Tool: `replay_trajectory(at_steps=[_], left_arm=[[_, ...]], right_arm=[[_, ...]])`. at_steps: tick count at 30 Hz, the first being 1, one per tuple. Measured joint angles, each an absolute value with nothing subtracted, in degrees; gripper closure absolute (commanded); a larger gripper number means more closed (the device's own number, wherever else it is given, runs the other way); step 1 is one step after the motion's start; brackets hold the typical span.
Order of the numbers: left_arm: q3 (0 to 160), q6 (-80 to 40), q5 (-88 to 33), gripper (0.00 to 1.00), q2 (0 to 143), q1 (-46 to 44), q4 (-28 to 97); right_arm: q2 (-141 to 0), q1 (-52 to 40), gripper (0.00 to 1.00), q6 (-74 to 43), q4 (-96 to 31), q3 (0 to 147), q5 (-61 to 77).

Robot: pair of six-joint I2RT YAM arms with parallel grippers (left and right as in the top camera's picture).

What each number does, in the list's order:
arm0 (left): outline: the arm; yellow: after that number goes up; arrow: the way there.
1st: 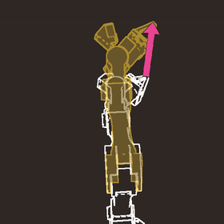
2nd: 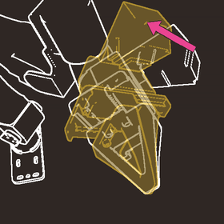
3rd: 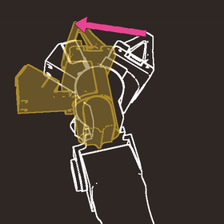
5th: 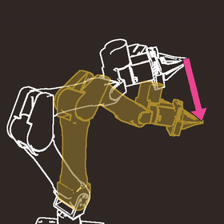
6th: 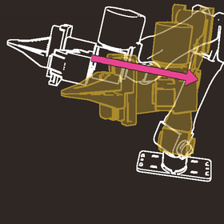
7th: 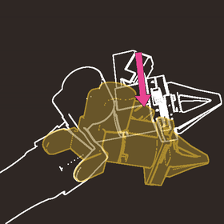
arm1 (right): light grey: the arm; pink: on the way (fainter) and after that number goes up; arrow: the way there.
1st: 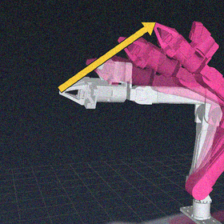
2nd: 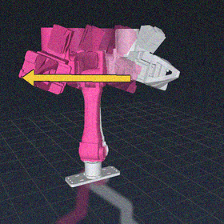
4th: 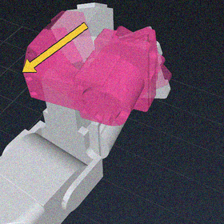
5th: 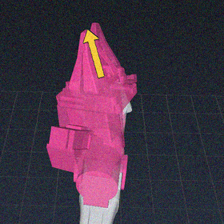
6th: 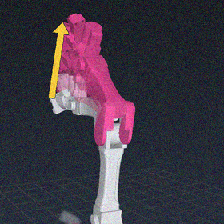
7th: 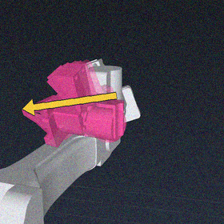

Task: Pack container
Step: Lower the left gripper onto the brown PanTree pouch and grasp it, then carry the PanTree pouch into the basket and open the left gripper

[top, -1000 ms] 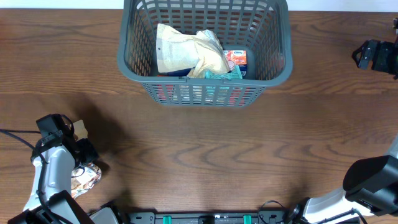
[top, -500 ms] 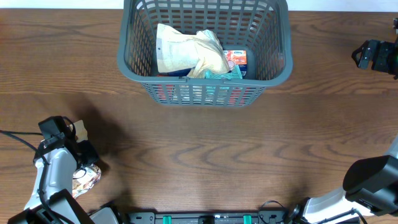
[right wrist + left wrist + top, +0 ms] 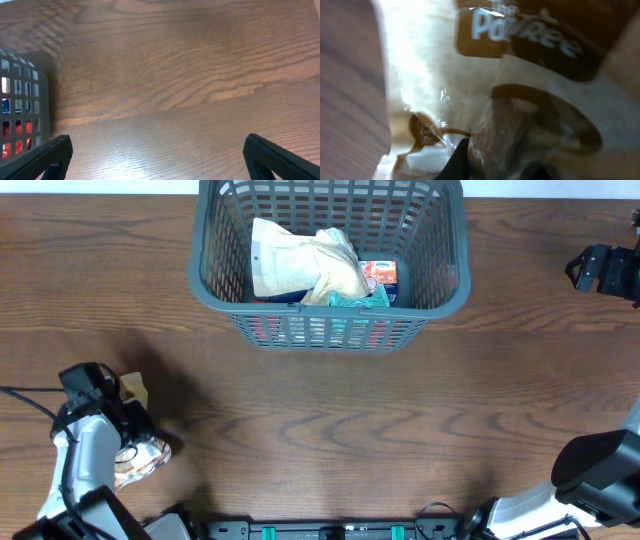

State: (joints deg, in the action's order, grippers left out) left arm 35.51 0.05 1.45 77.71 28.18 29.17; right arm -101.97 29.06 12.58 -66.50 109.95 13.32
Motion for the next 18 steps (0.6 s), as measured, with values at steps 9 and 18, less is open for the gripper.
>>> replay_trajectory(at_steps=[9, 18], left_arm=[[59.83, 2.11, -2.68, 0.94, 69.89, 19.05, 38.83], [81.62, 10.5, -3.03, 0.94, 69.69, 6.81, 39.33]], right_arm=[[-101.97, 29.06, 0.01, 12.58, -66.87, 109.95, 13.32], [-101.97, 29.06, 0.01, 12.58, -67.92, 109.95, 13.32]])
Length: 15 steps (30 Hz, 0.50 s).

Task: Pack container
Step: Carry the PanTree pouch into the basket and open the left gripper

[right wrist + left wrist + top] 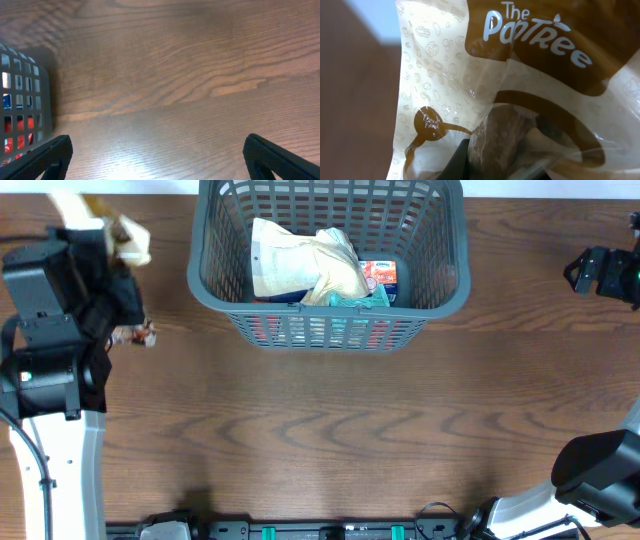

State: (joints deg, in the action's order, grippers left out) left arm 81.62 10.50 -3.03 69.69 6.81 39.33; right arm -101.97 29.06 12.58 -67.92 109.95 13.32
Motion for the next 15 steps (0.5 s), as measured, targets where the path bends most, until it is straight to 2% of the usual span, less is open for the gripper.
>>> replay_trajectory(at_steps=[7, 15], left_arm=[[96.09, 18.94, -3.05, 0.94, 75.5, -3.88, 35.57], [105.3, 33.04, -3.07, 0.94, 89.58, -17.78, 32.97]], right_arm=[[-101.97, 29.06, 0.01, 12.58, -67.92, 109.95, 13.32], [-101.97, 29.06, 0.01, 12.62, -67.9, 109.95, 13.32]])
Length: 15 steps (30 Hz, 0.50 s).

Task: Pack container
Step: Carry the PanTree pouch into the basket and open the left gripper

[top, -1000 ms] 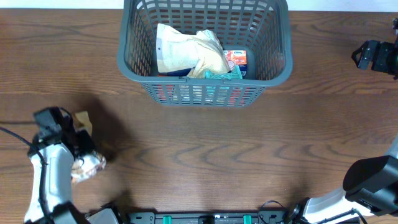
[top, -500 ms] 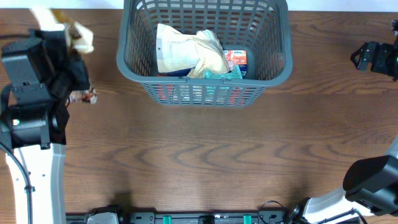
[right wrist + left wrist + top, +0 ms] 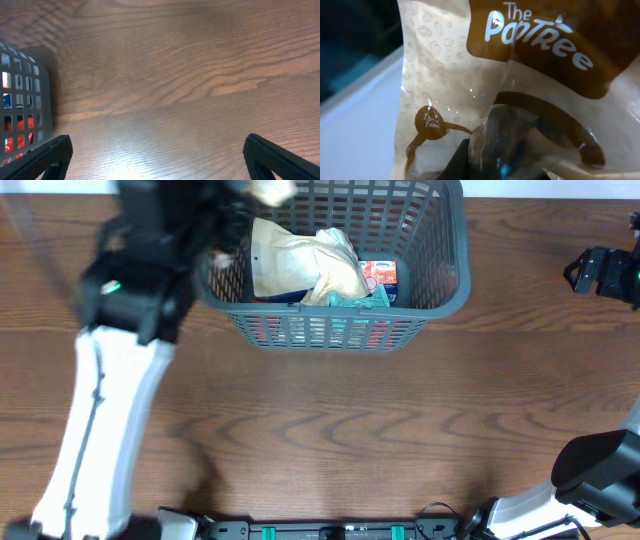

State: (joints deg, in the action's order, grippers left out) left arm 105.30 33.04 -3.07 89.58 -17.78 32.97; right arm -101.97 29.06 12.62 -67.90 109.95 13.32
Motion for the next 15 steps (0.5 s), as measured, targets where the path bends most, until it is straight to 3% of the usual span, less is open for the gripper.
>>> replay_trajectory(at_steps=[7, 15], left_arm=[[105.41, 45.87, -3.07, 0.94, 100.77, -27.53, 28.64], [105.43, 55.96, -3.07, 0.94, 111.31, -33.1, 32.08]], right_arm=[[-101.97, 29.06, 0.01, 13.02, -67.9, 109.95, 13.32], [-101.97, 29.06, 0.01, 13.02, -67.9, 109.95, 13.32]])
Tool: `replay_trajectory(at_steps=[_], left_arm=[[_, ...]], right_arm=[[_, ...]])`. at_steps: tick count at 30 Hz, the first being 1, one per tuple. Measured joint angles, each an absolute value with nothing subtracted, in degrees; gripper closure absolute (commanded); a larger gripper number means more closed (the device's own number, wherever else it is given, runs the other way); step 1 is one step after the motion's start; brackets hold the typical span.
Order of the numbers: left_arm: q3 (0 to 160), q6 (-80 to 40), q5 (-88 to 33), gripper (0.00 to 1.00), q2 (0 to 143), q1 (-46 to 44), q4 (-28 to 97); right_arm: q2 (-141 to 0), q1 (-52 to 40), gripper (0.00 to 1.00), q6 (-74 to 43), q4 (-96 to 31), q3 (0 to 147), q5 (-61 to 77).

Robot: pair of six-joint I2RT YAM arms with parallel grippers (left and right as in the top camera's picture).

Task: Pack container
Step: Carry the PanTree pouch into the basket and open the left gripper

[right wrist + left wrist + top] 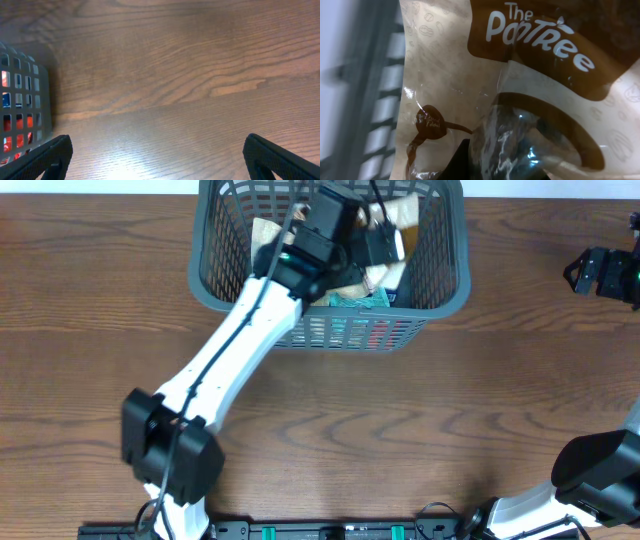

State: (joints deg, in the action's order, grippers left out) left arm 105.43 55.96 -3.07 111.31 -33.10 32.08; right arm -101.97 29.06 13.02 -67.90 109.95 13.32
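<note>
A tan and brown "The PanTree" snack bag (530, 75) fills the left wrist view, with my left gripper (495, 167) shut on it. From overhead, the left gripper (375, 242) holds that bag (400, 212) inside the top of the grey mesh basket (330, 330), above the things lying in it. The basket's wall (375, 100) shows blurred at the left of the left wrist view. My right gripper (160, 160) stands open over bare wood with nothing between its fingers, far right of the basket (20, 120).
In the basket lie a cream pouch (262, 230) and a teal packet (355, 298), with red and blue packs showing through the mesh. The left arm (230, 370) stretches diagonally from the front left to the basket. The right gripper (600, 272) sits at the table's right edge.
My left gripper, with the snack bag in it, has moved right from the basket's left rim to over the basket's middle. The right arm has not moved.
My left gripper was shut on the snack bag low at the table's front left. It then held the bag high near the back left, then at the basket's left rim, and now over the basket's contents. The right gripper stayed open at the right.
</note>
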Motion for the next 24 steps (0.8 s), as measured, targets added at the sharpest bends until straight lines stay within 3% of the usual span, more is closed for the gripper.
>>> replay_trajectory(at_steps=[2, 3, 4, 6, 13, 24], left_arm=[[105.43, 56.97, -3.09, 0.93, 113.01, -33.63, 32.77], [105.43, 57.34, -3.07, 0.83, 113.6, -33.74, 33.1], [105.43, 57.8, -3.05, 0.66, 114.13, -33.76, 33.41], [105.43, 58.43, -3.03, 0.01, 114.56, -33.74, 33.85], [105.43, 56.66, -1.5, 0.01, 114.56, -33.65, 33.93], [105.43, 36.03, 1.76, 0.01, 108.09, -27.11, 33.91]], right_arm=[[-101.97, 29.06, 0.01, 13.04, -67.9, 109.95, 13.32], [-101.97, 29.06, 0.01, 13.04, -67.9, 109.95, 13.32], [-101.97, 29.06, 0.01, 13.04, -67.9, 109.95, 13.32], [-101.97, 29.06, 0.01, 13.04, -67.9, 109.95, 13.32], [-101.97, 29.06, 0.01, 13.04, -67.57, 109.95, 13.32], [-101.97, 28.71, 0.01, 13.21, -59.51, 110.43, 13.8]])
